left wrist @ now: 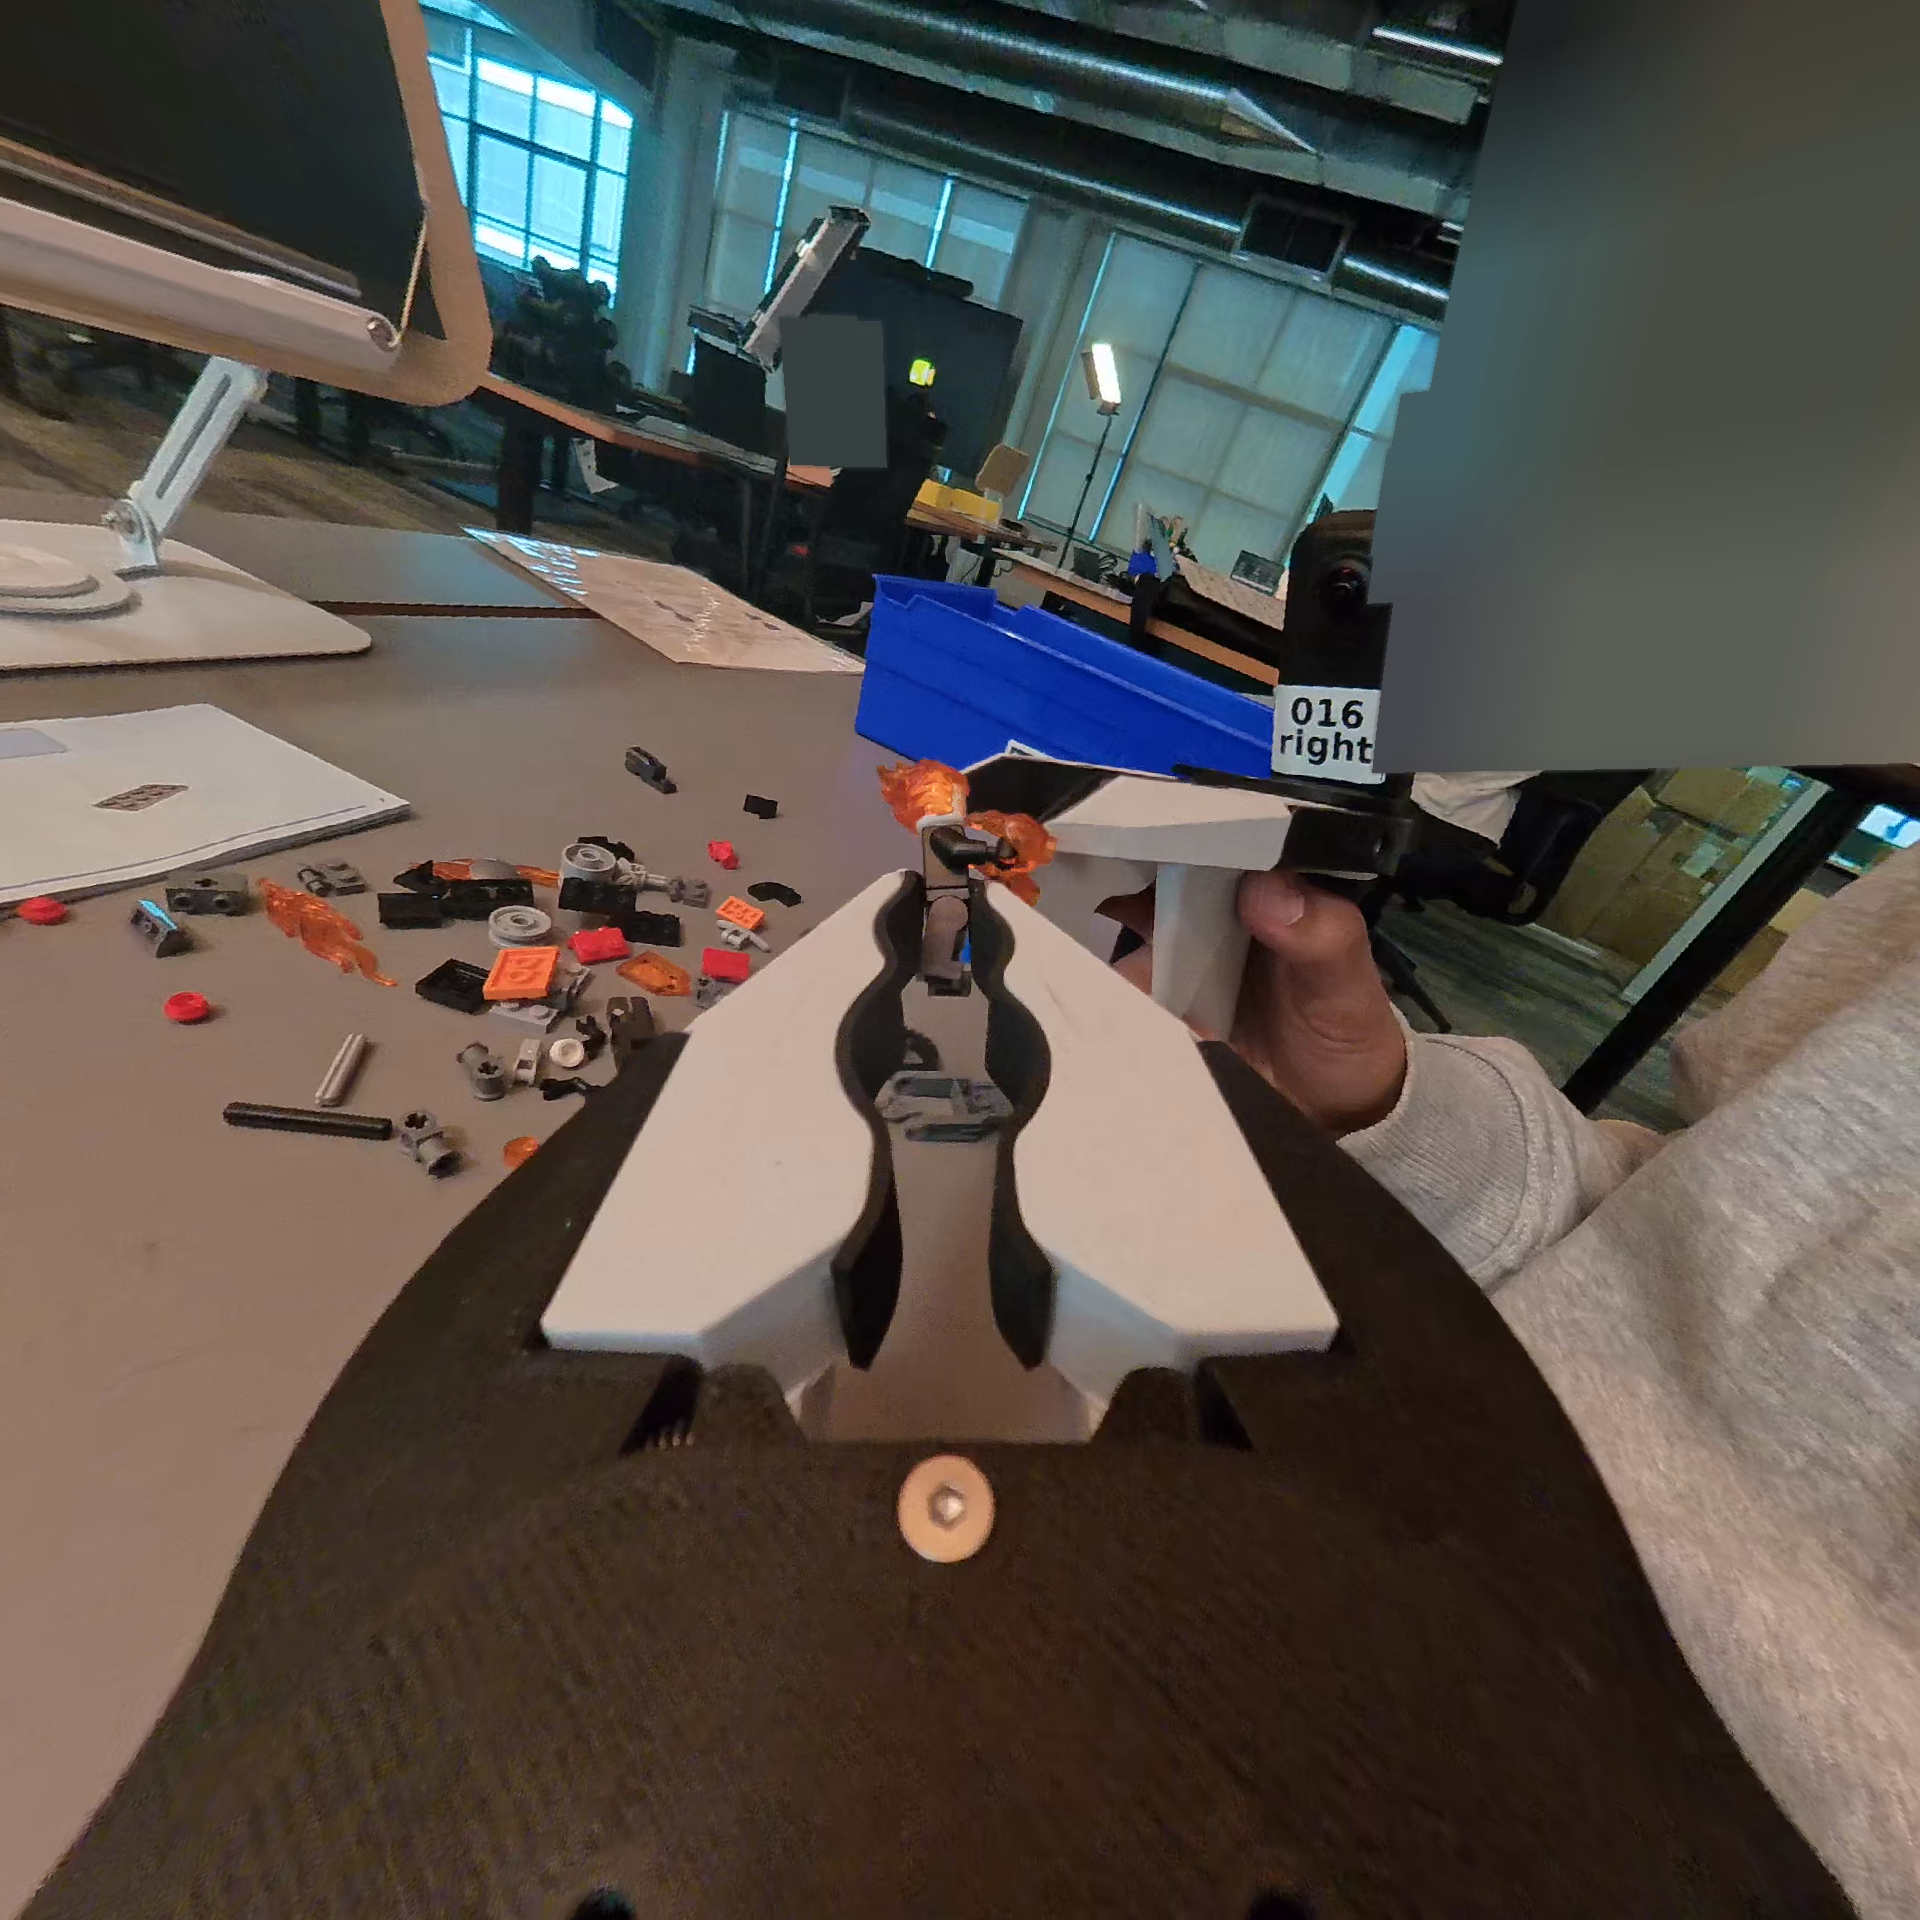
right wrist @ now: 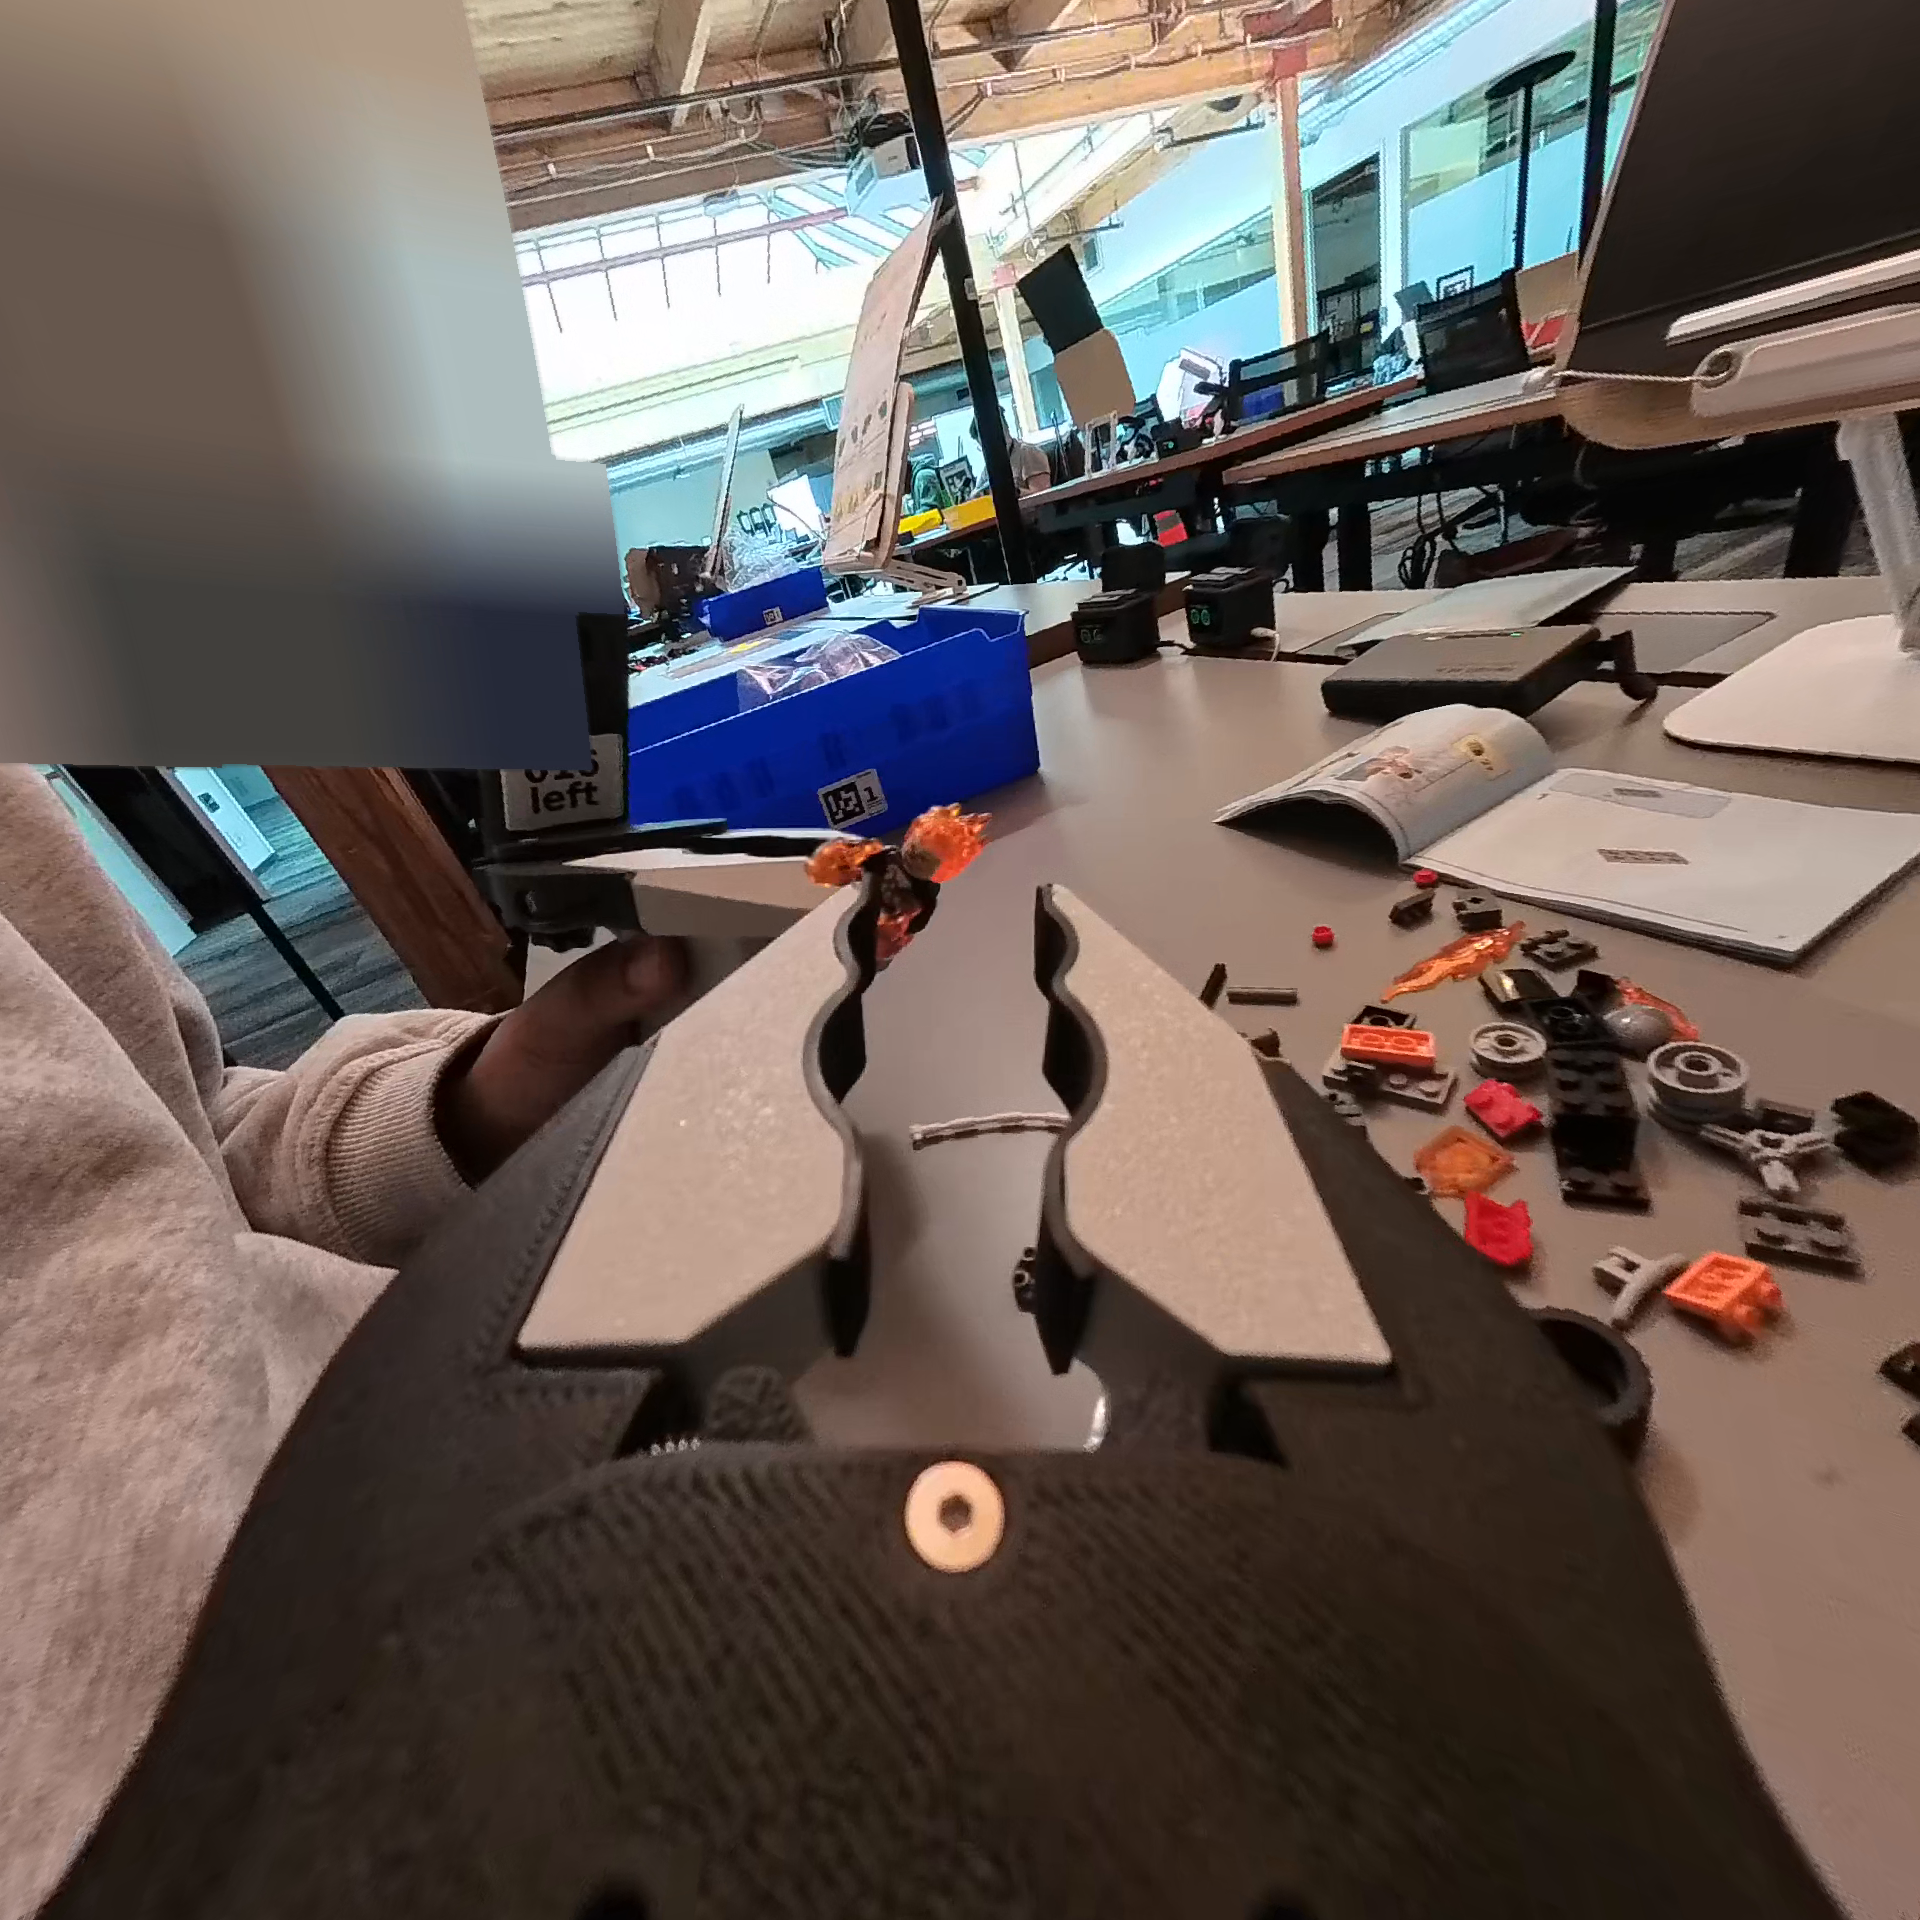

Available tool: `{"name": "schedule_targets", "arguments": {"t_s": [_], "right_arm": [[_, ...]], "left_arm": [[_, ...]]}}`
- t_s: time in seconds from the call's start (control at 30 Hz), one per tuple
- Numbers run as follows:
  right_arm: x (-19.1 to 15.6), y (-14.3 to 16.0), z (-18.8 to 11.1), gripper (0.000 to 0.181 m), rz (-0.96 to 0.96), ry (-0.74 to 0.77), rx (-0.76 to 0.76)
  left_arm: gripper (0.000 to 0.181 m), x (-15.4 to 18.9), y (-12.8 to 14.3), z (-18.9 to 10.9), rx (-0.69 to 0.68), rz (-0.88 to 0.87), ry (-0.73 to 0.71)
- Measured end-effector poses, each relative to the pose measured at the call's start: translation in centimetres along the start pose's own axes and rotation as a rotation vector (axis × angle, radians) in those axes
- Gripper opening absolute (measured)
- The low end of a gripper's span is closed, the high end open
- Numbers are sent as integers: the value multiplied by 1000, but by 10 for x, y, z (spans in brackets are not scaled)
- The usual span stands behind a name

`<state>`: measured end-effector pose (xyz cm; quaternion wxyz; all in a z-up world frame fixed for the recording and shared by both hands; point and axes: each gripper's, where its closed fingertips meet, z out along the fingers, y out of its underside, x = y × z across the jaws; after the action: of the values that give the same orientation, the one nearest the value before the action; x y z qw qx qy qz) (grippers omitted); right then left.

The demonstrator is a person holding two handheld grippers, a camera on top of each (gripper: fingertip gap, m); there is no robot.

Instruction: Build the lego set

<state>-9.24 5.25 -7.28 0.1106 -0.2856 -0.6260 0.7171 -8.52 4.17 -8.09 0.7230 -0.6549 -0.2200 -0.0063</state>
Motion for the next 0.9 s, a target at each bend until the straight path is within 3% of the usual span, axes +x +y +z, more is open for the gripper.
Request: {"name": "schedule_targets", "arguments": {"t_s": [0.9], "right_arm": [[-9, 2, 1, 25, 140, -122, 2]], "left_arm": [[5, 10, 3, 2, -9, -50, 83]]}}
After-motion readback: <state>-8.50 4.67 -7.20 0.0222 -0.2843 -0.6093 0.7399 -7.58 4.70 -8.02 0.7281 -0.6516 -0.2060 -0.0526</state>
